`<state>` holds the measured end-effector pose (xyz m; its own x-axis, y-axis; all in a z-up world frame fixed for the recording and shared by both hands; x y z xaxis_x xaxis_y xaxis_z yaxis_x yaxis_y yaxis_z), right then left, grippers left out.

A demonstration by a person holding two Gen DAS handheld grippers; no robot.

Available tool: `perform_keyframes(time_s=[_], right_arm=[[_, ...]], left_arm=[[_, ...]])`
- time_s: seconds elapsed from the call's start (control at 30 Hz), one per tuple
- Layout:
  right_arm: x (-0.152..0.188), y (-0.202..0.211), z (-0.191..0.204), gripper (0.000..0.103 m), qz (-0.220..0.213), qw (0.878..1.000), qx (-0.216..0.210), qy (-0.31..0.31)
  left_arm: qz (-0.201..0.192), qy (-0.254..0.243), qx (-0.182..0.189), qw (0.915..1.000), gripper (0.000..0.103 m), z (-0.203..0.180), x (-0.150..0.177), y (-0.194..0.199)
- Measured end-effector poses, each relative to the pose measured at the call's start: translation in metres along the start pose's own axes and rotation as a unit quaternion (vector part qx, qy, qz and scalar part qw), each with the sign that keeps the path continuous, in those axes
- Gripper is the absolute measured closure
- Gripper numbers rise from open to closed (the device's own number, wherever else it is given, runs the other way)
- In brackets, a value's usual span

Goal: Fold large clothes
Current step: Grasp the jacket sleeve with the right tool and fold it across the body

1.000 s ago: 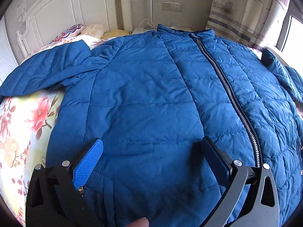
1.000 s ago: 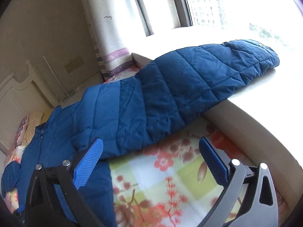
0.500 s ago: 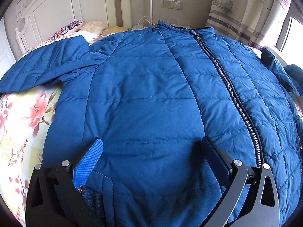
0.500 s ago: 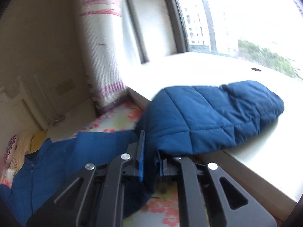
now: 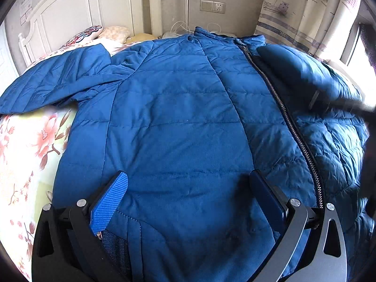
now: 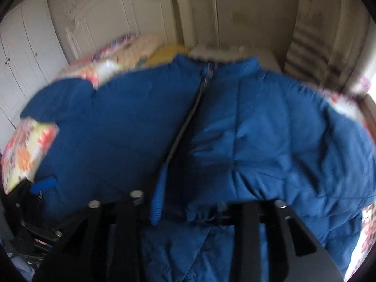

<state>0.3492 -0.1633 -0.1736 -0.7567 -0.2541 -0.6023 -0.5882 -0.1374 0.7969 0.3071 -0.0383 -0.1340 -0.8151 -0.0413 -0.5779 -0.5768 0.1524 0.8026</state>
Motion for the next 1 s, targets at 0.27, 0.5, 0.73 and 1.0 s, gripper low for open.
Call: perform_keyframes(time_s=[0.27,0.5,0.73,1.0], right_arm=[[0.035,0.115,-0.022,0.027,-0.082,0.996,-0.013,-0.042],[0.077,0.129,-0.156,0.027,-0.120,0.965,0.004,-0.235],[0.053,0.080,-0.196,0.080,-0.114,0.952,0.057,-0.278],[-0.083,0.104,-0.059,0.086,-0.217,0.974,-0.008,-0.069]], left_arm=[[-0.002,-0.001,0.005,1.0000,0.004,0.000,0.000,0.003],[-0.016,-0.026,-0.017,0.9994,0.004,-0.009,0.003,0.005],[-0.050,-0.044,-0.012,0.9977,0.004,-0.015,0.005,0.021],[-0.070,-0.079,-0.025,0.9941,0.004,-0.031,0.009,0.022]])
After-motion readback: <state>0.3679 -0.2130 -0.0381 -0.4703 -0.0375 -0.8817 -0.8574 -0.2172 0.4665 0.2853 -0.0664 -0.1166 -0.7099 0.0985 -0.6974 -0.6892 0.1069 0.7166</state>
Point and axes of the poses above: each gripper's, at about its wrist camera, not at the fingertips, and y roughly against the way its jaws point, z to its left, x to its underside, the point moved 4 cm from there along -y, roughly the way its jaws point, and after that the axes turned 12 degrees about y, right-handed, at the moved point
